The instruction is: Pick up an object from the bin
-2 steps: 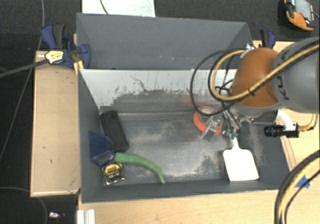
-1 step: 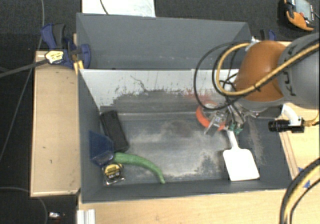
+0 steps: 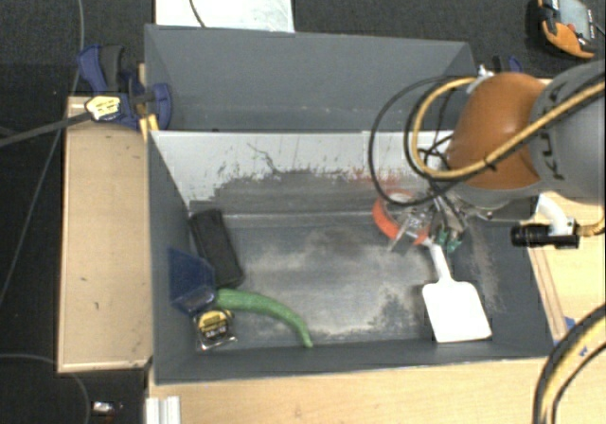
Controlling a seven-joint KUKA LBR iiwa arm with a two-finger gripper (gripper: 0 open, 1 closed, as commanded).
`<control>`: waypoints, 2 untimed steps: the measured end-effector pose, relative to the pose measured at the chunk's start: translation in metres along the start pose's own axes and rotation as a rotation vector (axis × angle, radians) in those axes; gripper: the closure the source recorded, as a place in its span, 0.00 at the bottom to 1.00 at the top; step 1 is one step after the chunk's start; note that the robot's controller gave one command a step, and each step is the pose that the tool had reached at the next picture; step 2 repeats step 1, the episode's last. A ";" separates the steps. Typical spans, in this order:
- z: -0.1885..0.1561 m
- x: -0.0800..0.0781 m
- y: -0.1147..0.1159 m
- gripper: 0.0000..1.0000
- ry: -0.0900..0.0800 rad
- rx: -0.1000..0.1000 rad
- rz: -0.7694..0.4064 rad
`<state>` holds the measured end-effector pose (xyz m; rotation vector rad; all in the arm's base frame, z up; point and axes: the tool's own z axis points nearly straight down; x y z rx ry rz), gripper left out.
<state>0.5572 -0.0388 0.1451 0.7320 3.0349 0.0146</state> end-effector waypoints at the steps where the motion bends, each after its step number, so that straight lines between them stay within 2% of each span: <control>1: -0.012 0.001 0.000 1.00 0.005 0.002 -0.002; 2: -0.012 0.001 0.000 1.00 0.005 0.002 -0.002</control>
Offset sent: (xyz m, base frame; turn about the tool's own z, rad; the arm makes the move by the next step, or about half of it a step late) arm -0.0012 0.0002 0.0402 -0.0016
